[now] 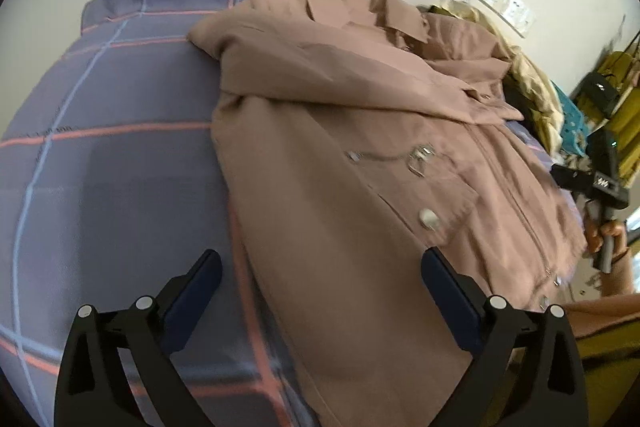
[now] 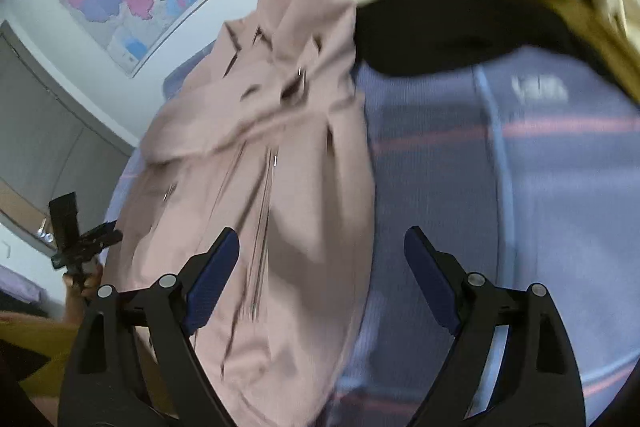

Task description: Fold large clothes

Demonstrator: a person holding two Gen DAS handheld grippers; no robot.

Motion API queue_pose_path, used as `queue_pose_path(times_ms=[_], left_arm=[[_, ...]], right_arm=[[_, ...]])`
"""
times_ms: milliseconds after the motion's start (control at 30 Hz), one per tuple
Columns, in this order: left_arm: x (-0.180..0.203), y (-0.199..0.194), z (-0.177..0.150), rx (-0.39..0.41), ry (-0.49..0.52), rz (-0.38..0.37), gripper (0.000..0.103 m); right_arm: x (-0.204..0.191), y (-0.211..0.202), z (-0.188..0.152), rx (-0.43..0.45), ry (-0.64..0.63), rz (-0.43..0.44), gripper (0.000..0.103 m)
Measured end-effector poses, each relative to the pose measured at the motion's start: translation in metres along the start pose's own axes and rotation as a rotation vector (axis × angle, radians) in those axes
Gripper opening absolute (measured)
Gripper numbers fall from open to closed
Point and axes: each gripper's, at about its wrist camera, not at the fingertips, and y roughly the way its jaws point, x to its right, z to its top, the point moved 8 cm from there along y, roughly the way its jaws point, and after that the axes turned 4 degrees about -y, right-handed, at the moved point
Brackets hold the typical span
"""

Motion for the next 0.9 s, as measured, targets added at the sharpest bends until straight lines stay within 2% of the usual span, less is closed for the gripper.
queue_pose_path(times_ms=[100,167,267,433,667,700,733,767,800,833,867,900], left_arm=[[0.006,-0.006,-0.012,-0.028,-0.013,-0.045,0.096],[0.014,-0.013,-0.023,-0.056,-0.037,-0.126,0.096],[0.024,-0.018,-0.035,-0.093,-0.073,-0.233,0.096],[0.039,-0.011,-0.034,-0.099,-0.135,-0.348,0.096],[0.051,0.004,-0.015,-0.046,-0.105,-0.322,0.094],[0.051,0.004,-0.015,-0.039,-0.096,-0.302,0.084],[0.050,0.006,-0.014,-0.024,-0.081,-0.246,0.076],[0.046,0.007,-0.012,-0.003,-0.083,-0.179,0.056],[0.043,0.008,-0.010,0.015,-0.093,-0.115,0.040],[0.039,0.009,-0.009,0.025,-0.100,-0.078,0.032],[0.036,0.010,-0.009,0.030,-0.115,-0.054,0.018],[0.034,0.010,-0.008,0.029,-0.138,-0.060,0.006]], right_arm=[[-0.005,-0.009,-0.013,0.015,-0.011,0.042,0.085],[-0.013,-0.013,-0.023,0.021,-0.004,0.106,0.085],[-0.023,-0.015,-0.034,0.024,-0.038,0.121,0.085],[-0.037,-0.011,-0.039,0.019,-0.059,0.197,0.085],[-0.047,-0.002,-0.035,0.025,-0.096,0.218,0.086],[-0.047,-0.001,-0.035,0.027,-0.091,0.223,0.084],[-0.049,0.000,-0.035,0.027,-0.092,0.220,0.076],[-0.051,0.002,-0.036,0.020,-0.085,0.231,0.066],[-0.052,0.006,-0.038,0.001,-0.052,0.268,0.042],[-0.051,0.011,-0.038,-0.012,-0.025,0.280,0.025],[-0.051,0.015,-0.039,-0.020,-0.008,0.284,0.016],[-0.051,0.018,-0.039,-0.022,0.012,0.299,0.008]])
